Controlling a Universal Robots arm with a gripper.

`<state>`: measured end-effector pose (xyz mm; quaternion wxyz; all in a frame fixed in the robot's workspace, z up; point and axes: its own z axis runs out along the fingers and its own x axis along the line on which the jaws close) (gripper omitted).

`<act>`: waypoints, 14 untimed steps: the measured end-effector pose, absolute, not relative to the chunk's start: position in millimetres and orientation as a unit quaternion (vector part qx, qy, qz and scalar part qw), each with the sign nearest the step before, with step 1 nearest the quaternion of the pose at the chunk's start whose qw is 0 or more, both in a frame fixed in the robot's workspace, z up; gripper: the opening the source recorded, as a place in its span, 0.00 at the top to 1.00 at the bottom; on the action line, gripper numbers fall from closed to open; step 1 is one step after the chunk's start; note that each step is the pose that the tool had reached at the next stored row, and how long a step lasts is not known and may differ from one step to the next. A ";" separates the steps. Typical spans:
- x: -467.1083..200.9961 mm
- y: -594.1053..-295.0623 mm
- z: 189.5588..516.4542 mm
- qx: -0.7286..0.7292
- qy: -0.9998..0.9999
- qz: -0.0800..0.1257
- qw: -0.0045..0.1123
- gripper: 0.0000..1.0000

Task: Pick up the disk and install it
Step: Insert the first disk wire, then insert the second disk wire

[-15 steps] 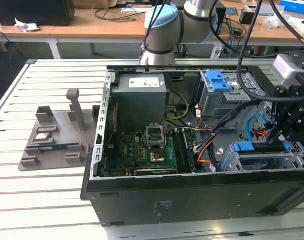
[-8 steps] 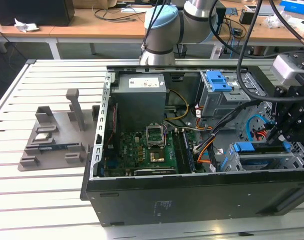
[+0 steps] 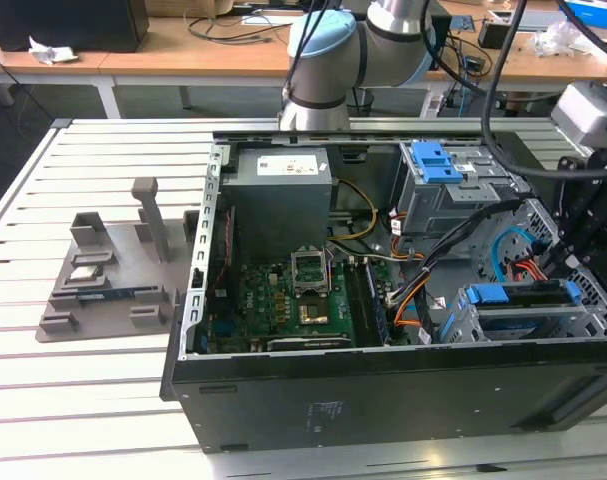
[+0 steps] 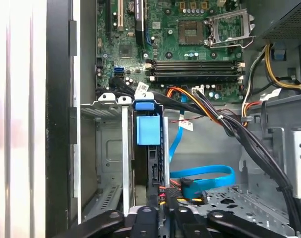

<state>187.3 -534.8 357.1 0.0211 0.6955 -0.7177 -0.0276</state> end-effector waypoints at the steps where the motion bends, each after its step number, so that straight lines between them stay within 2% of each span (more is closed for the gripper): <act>1: 187.3 -534.6 362.5 0.696 -0.718 -0.028 0.021 0.90; 5: 187.3 -533.9 383.5 0.696 -0.718 -0.028 0.021 0.89; 14: 187.4 -533.9 384.3 0.696 -0.718 -0.028 0.021 0.89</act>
